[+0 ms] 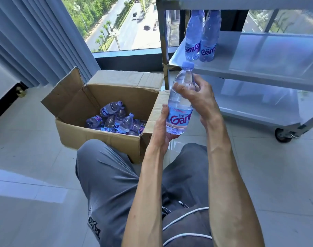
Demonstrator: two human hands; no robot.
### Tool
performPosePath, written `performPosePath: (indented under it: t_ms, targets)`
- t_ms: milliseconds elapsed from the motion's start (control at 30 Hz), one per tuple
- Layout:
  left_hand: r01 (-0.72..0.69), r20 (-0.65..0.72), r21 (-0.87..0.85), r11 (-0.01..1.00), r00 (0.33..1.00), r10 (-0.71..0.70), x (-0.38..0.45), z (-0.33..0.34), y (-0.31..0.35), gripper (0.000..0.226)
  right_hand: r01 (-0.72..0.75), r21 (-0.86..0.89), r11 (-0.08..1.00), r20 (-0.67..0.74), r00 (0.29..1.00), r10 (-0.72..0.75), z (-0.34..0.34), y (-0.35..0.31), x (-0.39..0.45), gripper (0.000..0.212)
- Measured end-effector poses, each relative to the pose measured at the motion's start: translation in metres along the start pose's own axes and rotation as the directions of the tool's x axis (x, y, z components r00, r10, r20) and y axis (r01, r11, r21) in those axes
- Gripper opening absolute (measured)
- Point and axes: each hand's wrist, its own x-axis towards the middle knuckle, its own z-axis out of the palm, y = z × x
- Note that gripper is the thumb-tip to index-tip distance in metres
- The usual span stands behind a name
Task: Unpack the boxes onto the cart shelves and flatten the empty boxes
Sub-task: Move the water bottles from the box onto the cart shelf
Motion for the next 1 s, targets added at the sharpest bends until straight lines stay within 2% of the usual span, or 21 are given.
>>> performPosePath:
  t_ms: [167, 300, 367, 433, 533, 600, 733, 833, 1000]
  targets:
    - [-0.013, 0.025, -0.063, 0.998, 1.000, 0.014, 0.002, 0.002, -0.007, 0.048, 0.012, -0.112, 0.994, -0.090, 0.996, -0.022, 0.004, 0.003, -0.001, 0.062]
    - [-0.035, -0.037, -0.082, 0.996, 0.999, 0.032, 0.021, 0.016, -0.008, 0.061, -0.014, -0.225, 0.974, -0.107, 0.994, -0.011, -0.001, 0.005, 0.007, 0.058]
    - [-0.021, -0.056, -0.058, 0.998, 0.998, 0.017, 0.032, 0.029, -0.008, 0.065, -0.065, -0.279, 0.958, -0.113, 0.993, 0.034, -0.009, 0.011, 0.015, 0.049]
    - [0.000, -0.070, -0.001, 1.000, 0.998, 0.000, 0.049, 0.039, -0.010, 0.061, -0.089, -0.290, 0.953, -0.179, 0.983, 0.038, -0.021, 0.019, 0.025, 0.042]
    - [0.020, -0.084, 0.107, 0.994, 0.996, -0.011, 0.087, 0.053, -0.004, 0.043, -0.101, -0.298, 0.949, -0.349, 0.937, -0.010, -0.037, 0.032, 0.049, 0.044]
    - [-0.007, -0.163, 0.197, 0.980, 0.986, 0.040, 0.121, 0.061, 0.009, 0.037, -0.132, -0.282, 0.950, -0.482, 0.876, -0.021, -0.047, 0.040, 0.072, 0.043]
    - [-0.104, -0.336, 0.371, 0.923, 0.911, 0.238, 0.193, 0.077, 0.051, 0.045, -0.167, -0.235, 0.958, -0.684, 0.728, -0.041, -0.068, 0.046, 0.129, 0.038]
    - [-0.109, -0.381, 0.465, 0.879, 0.871, 0.310, 0.247, 0.092, 0.069, 0.060, -0.142, -0.209, 0.968, -0.737, 0.673, -0.060, -0.085, 0.048, 0.169, 0.037]
    - [-0.081, -0.327, 0.604, 0.793, 0.882, 0.339, 0.327, 0.116, 0.068, 0.083, -0.130, -0.267, 0.955, -0.711, 0.696, -0.104, -0.100, 0.061, 0.219, 0.042]
